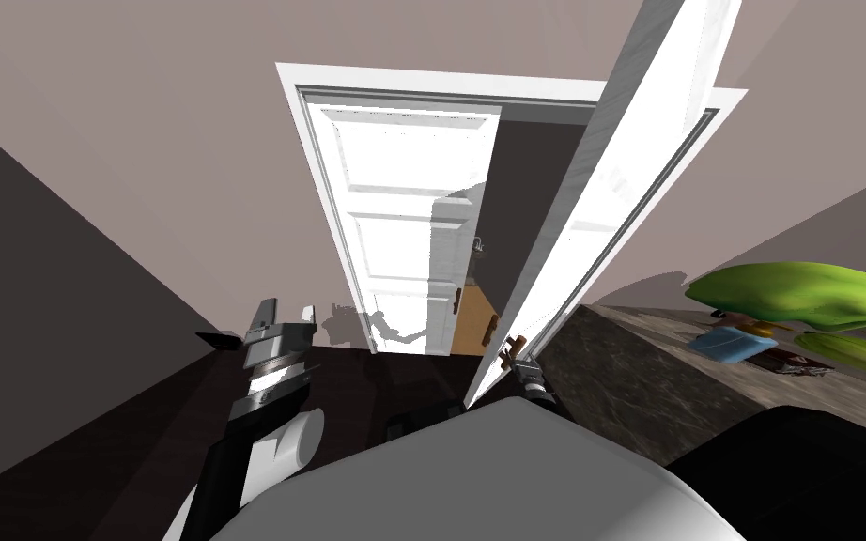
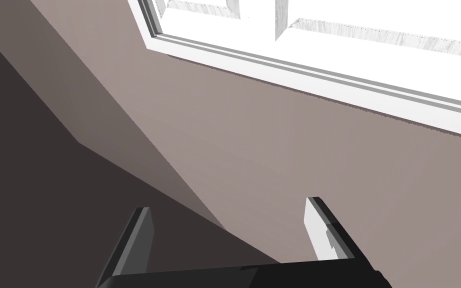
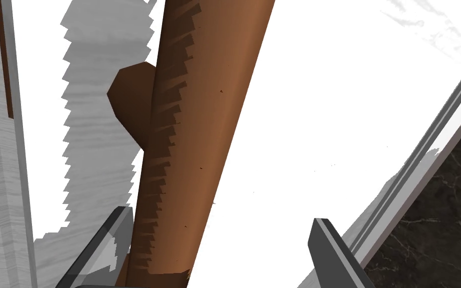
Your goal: Pull the door open
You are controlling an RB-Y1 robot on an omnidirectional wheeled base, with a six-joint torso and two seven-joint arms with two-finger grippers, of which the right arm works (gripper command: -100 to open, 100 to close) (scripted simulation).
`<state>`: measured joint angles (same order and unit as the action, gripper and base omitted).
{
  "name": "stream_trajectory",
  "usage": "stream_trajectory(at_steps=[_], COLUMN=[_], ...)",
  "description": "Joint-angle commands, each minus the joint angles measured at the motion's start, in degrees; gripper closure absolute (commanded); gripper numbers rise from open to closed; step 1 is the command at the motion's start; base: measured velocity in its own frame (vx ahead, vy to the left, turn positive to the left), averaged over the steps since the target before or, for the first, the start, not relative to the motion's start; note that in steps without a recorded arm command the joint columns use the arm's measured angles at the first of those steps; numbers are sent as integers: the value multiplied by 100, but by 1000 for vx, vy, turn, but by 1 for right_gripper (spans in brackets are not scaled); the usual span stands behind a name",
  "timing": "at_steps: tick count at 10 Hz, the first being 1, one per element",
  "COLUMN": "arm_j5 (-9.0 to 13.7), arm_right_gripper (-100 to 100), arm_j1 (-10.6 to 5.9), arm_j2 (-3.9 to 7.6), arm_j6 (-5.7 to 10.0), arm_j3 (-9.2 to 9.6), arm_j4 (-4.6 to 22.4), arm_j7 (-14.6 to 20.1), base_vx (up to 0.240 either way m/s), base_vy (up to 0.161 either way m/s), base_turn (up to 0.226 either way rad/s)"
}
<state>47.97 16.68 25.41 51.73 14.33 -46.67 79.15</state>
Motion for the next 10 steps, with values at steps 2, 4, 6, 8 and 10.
stream_trajectory(at_steps=[2,4,6,8,10], arm_j5=[112,112,145,197,244], arm_right_gripper=[100,100,100,100,100], arm_j1=[241,241,316,406,453], arm_j2=[135,135,160,185,187], arm_j6=[-169,-169,-159,-143,-126], arm_j3=[-167,-167,-190,-213,-214], arm_j4=[-84,-84,-54,-28,-34], arm_j7=[-130,-130,-145,-175,-211], base_vx=[-60,-13,-87,-120,-150], base_vy=[1,2,-9,-2,-47], base_turn=[-5,-25,18,23,53])
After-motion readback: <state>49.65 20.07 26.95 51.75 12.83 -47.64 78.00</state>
